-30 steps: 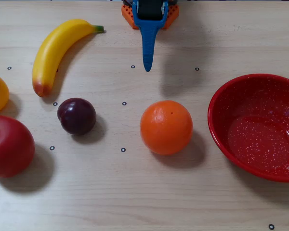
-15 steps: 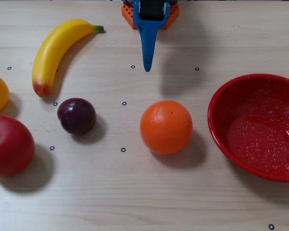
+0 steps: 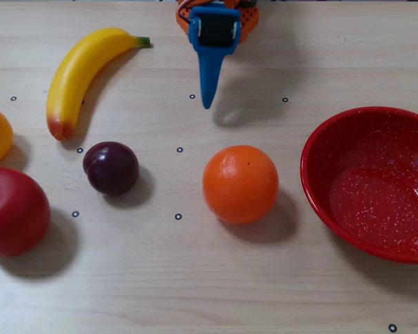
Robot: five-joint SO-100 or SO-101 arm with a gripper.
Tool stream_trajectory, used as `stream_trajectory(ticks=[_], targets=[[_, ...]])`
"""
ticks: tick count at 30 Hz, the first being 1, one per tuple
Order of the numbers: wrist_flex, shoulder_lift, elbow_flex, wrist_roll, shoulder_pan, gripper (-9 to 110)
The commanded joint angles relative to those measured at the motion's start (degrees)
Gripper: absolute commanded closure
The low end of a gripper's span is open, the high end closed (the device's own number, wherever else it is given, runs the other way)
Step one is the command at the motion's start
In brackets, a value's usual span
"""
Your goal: Put peach in the red bowl.
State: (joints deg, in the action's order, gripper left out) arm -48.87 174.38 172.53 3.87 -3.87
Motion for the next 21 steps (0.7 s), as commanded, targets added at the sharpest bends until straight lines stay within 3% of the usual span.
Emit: stream_trajectory(ticks=[1,21], targets=[[1.8,-2.5,-9.0,2.6,-1.9,102],[-6.2,-30.2,-42.1,7.0,-18.5,102]])
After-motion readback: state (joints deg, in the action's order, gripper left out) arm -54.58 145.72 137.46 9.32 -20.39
